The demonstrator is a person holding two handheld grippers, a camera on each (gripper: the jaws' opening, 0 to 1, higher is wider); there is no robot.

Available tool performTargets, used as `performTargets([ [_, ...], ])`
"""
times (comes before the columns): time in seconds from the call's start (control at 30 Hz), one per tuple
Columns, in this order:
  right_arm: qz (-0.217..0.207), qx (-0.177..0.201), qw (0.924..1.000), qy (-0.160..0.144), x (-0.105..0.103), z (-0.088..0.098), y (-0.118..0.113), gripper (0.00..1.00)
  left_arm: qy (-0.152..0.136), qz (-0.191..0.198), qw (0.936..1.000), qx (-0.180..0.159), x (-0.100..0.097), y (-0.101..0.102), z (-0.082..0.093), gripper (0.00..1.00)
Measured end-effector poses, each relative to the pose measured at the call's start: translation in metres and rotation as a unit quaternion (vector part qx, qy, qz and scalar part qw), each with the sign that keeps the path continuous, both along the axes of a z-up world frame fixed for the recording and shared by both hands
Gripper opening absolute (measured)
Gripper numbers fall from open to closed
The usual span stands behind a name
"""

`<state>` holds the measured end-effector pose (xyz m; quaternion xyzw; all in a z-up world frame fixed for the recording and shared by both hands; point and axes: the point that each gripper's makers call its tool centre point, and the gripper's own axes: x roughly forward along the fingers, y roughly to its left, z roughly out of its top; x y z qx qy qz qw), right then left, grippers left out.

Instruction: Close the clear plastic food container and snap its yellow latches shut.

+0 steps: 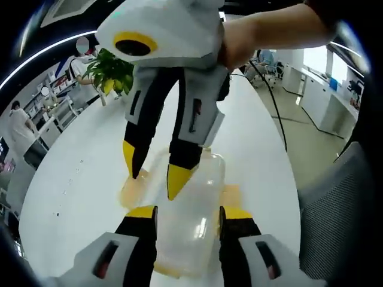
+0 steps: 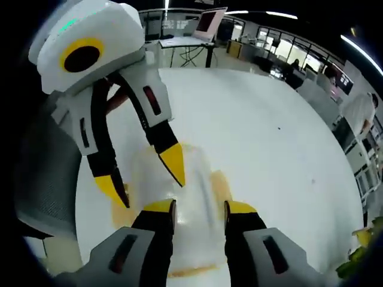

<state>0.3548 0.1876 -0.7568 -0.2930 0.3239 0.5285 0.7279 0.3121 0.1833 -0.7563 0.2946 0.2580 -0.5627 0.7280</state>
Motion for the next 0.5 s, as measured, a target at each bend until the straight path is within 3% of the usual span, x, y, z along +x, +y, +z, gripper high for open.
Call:
performTargets([
  [0.17, 0.031, -0.026, 0.9985, 0.036, -0.005, -0.01, 0.001, 0.33, 0.005, -0.025, 0.9996, 0.012, -0.011, -0.005, -0.009, 0.47],
  [0.27, 0.043, -0.04, 0.9976, 0.037, 0.001, -0.012, 0.0, 0.34, -0.009, -0.028, 0.999, 0.033, -0.009, -0.002, -0.014, 0.46],
  [0.37, 0.05, -0.037, 0.996, 0.063, 0.0, -0.013, 0.003, 0.36, 0.003, -0.021, 0.9995, 0.022, -0.011, -0.005, -0.013, 0.45],
  [0.5, 0.068, -0.046, 0.9931, 0.084, -0.002, -0.014, 0.006, 0.36, -0.007, -0.026, 0.9993, 0.027, -0.01, -0.006, -0.014, 0.45],
])
